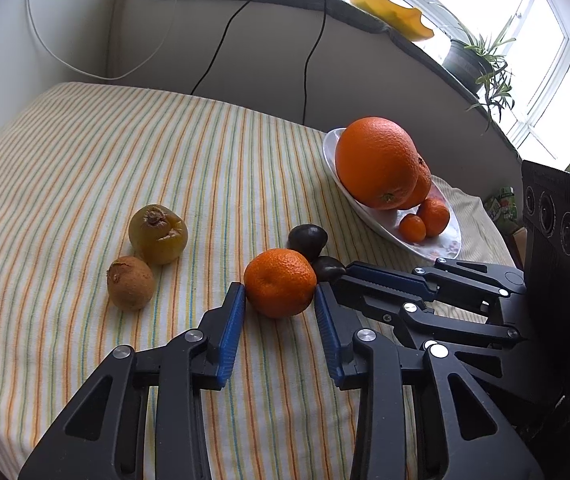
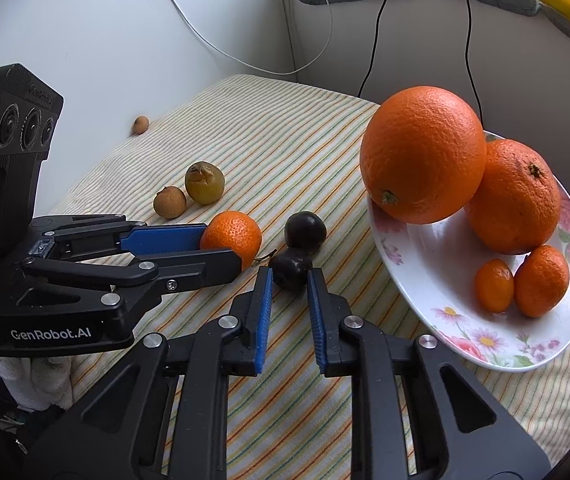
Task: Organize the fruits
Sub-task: 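Close the left gripper on the tangerine while the right gripper closes on the plum and lifts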
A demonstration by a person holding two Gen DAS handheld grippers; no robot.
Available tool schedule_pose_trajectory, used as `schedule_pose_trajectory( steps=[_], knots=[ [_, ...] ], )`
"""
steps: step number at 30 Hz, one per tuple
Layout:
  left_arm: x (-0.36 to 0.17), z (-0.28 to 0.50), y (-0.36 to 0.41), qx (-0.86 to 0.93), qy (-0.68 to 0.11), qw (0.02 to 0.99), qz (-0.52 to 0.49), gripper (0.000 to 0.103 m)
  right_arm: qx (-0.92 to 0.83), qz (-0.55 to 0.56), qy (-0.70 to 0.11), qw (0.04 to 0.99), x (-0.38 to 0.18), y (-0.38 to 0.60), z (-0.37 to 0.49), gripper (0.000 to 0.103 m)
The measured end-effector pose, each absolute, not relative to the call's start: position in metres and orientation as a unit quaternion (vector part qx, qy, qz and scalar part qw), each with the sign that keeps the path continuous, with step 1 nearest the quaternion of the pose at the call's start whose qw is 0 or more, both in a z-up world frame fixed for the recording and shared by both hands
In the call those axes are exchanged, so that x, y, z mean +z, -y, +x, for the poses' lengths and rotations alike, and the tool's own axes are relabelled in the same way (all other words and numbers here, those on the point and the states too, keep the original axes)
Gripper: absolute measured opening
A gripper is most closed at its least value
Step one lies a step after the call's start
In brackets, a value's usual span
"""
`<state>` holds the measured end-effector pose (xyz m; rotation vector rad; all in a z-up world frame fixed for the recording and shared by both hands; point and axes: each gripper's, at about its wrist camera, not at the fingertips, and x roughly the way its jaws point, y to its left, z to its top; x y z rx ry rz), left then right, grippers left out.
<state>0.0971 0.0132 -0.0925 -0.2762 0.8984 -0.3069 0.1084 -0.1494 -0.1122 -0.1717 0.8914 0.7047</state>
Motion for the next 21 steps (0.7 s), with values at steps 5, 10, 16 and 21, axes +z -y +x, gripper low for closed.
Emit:
schedule_pose_trajectory(
  steps=[5, 10, 16, 21],
  knots=[
    [-0.092, 0.096, -0.014, -0.147, -0.429, 0.881, -0.134, 0.034, 0.330, -0.084, -0.418, 0.842, -0.112, 0.149, 0.107, 0.012],
    [-0.089, 0.093, -0.016, -0.148, -0.426, 0.882, -0.136, 0.034, 0.330, -0.084, -0.408, 0.847, -0.107, 0.153, 0.100, 0.011],
    [-0.089, 0.091, -0.016, -0.147, -0.425, 0.882, -0.138, 0.034, 0.338, -0.078, -0.416, 0.841, -0.109, 0.155, 0.101, 0.011],
    [-0.087, 0.089, -0.017, -0.145, -0.422, 0.884, -0.140, 0.034, 0.338, -0.090, -0.420, 0.838, -0.109, 0.152, 0.102, 0.022]
  ],
)
